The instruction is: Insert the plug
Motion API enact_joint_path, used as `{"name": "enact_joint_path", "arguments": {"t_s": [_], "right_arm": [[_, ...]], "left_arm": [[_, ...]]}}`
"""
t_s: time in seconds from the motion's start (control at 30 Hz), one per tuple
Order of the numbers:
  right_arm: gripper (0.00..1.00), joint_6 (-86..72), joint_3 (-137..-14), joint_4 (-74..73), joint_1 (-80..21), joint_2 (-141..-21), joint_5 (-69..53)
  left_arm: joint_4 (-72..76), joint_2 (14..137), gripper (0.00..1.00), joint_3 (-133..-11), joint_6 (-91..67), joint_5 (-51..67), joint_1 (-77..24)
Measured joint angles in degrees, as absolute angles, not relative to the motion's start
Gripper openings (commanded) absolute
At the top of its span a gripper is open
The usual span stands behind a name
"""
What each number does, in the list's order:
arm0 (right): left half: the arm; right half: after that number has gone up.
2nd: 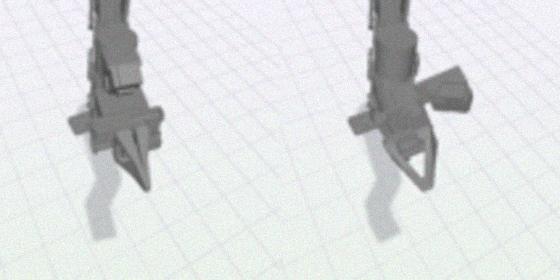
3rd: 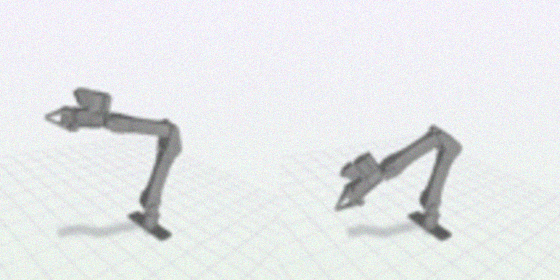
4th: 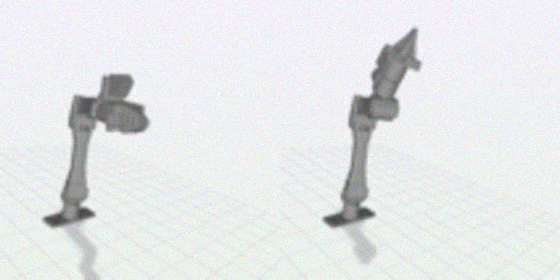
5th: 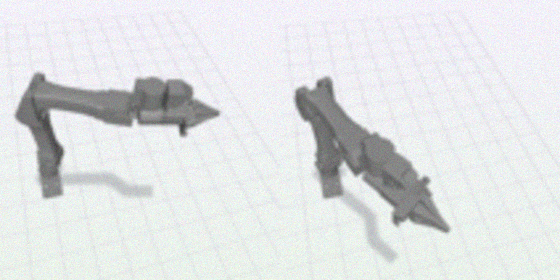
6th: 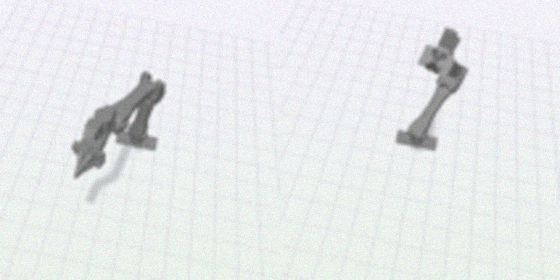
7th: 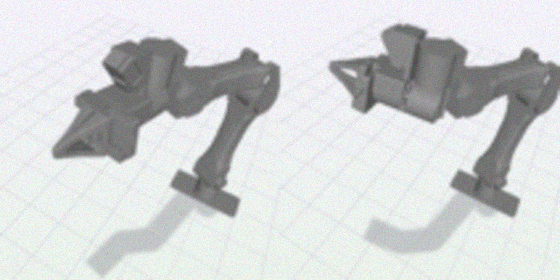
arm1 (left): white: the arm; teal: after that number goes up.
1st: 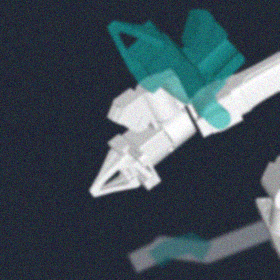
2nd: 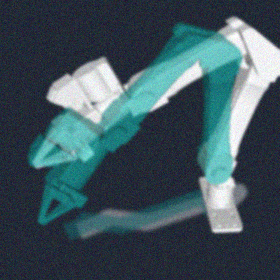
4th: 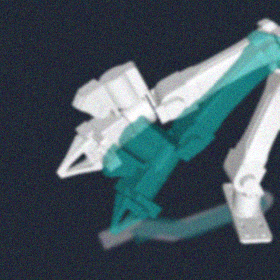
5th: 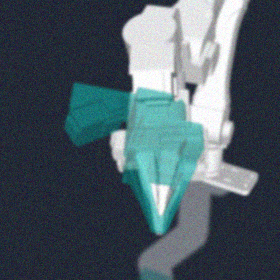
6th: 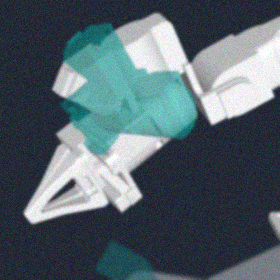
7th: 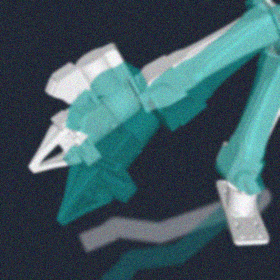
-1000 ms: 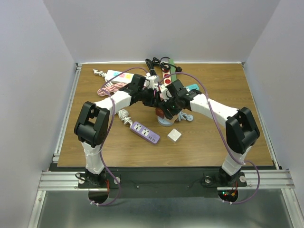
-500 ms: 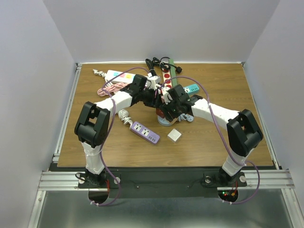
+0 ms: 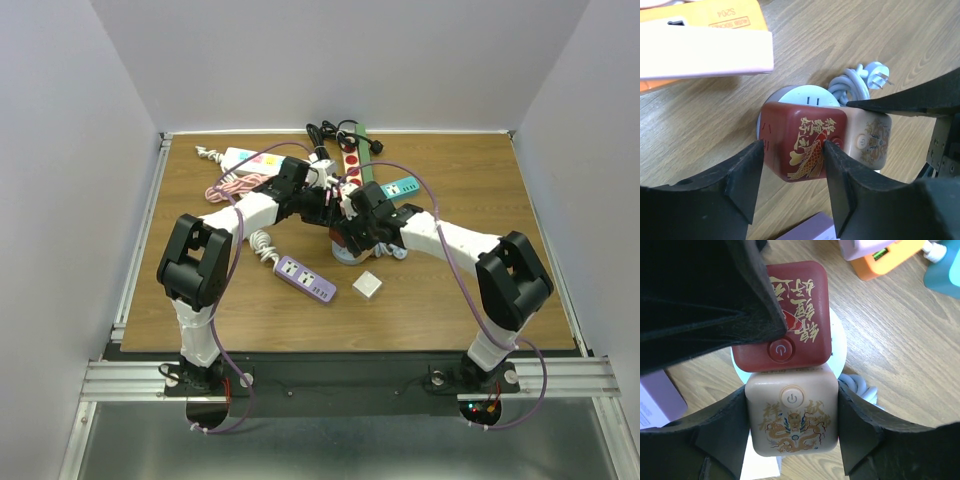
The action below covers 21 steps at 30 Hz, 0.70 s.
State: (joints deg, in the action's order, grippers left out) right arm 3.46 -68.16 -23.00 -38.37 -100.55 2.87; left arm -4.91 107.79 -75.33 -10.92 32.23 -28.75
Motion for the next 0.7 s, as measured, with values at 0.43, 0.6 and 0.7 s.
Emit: {"name": "enact_joint_path", "arguments": {"t_s": [0.43,0.6,0.7], "right_arm": [[0.01,-4.99,-75.31,-23.7,-37.95,-104.99,11.18],[0.0,-6.31,-79.46,-26.55,-37.08,-107.66,11.81],[0.07,-6.33,-82.43,-28.64,-36.91,-109.3,11.66]], "left_arm": [[-5.76,96.36,0.88,-72.51,-15.14,21.26,-23.81],[-2.28,86.19,0.88,-66.85,-16.43,15.9,-22.24],[0.01,81.34,0.88,-62.0,-16.8,14.79,-22.28]]}}
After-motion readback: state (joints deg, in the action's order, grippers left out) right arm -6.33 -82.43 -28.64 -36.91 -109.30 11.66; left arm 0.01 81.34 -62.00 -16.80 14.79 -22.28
